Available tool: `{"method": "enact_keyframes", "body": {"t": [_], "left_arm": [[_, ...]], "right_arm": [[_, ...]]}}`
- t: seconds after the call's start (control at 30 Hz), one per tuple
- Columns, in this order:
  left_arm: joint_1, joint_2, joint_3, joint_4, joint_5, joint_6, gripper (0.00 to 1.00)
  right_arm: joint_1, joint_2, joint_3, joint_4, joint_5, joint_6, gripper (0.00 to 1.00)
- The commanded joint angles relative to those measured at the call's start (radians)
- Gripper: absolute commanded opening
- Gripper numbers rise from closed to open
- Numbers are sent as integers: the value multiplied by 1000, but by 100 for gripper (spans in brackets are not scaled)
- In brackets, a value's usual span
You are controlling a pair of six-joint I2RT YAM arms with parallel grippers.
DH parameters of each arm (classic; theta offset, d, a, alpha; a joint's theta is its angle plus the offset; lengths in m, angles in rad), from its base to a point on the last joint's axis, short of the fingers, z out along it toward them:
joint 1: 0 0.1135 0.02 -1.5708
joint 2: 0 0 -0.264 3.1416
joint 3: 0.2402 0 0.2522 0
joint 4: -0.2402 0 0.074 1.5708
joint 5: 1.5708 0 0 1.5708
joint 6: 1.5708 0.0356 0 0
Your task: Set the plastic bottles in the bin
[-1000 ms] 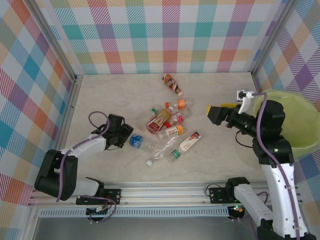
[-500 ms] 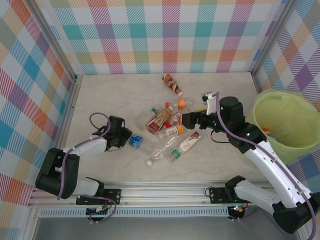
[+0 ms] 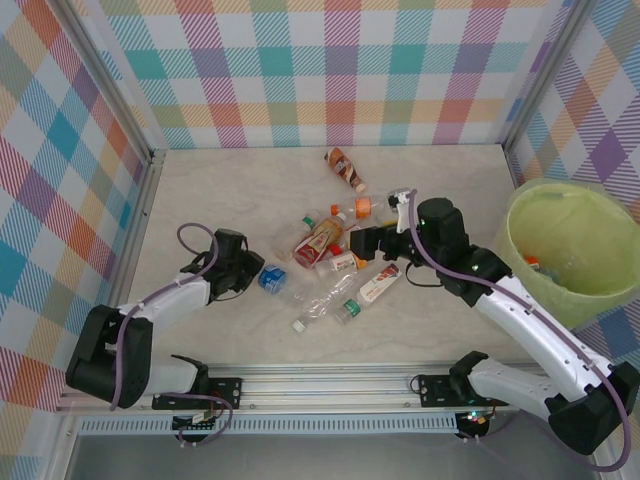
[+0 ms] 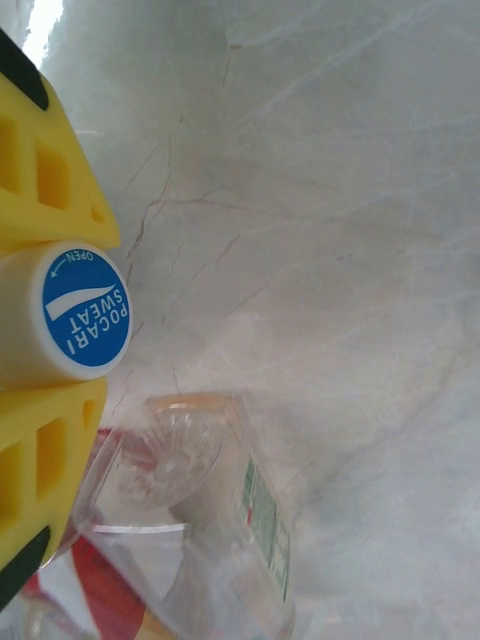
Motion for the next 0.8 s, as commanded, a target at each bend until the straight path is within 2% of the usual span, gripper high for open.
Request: {"method": "enact_keyframes", "body": {"t": [0.0,0.13,0.33,0.43,0.53,0.77], "left_arm": [[-7,-81,11,34,19,45,0],[-7,-176,18,87,38,105,0],[-17,-253,73,182,176,228,0],[-33,-235,117,223,268,275,0],[-67,-188,155,268,350,311,0],[-163,-80,224,363,414,332,0]], "right_arm": [[22,12,-23,74,41,12,100],[48,42,-37,105,77,21,100],[71,102,-27,141,33,4,100],[77,131,-24,166,-3,2,100],[80,159,-25,214,-93,6,100],[88,247,-4,228,-275,-4,100]]}}
